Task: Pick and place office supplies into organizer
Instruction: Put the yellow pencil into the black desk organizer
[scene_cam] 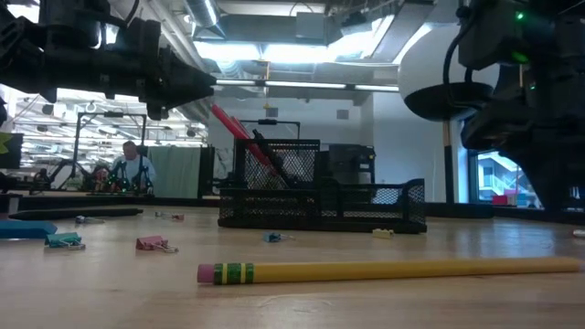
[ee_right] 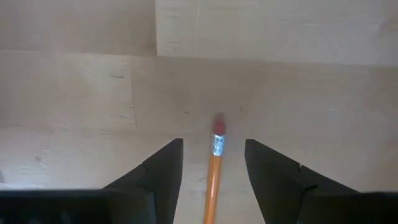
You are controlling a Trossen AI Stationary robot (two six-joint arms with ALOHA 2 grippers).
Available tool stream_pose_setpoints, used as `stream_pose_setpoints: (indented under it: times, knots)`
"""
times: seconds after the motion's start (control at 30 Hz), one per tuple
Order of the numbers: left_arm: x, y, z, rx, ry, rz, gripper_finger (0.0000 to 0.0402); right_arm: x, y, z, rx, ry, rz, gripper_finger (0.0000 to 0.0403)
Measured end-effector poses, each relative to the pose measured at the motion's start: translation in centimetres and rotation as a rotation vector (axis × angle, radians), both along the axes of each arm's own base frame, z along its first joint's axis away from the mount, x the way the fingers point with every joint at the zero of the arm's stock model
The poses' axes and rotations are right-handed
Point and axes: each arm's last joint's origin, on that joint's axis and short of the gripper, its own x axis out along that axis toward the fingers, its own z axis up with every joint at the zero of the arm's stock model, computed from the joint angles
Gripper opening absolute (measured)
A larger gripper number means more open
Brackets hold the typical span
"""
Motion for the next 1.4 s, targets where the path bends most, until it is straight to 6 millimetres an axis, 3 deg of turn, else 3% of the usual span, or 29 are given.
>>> stream_pose_setpoints:
  times: [0.67, 1.4]
  knots:
    - [0.0, 0.0, 0.0, -0.002, -0.001, 0.007, 0.0130, 0.8, 0.3, -1.8, 0.004, 0.058, 0.001, 0.0177]
    - [0.0, 0.0, 0.0, -0.001, 0.000, 0.008, 0.0130, 1.3, 0.4, -2.0, 0.020, 0.023, 0.001, 0.0163]
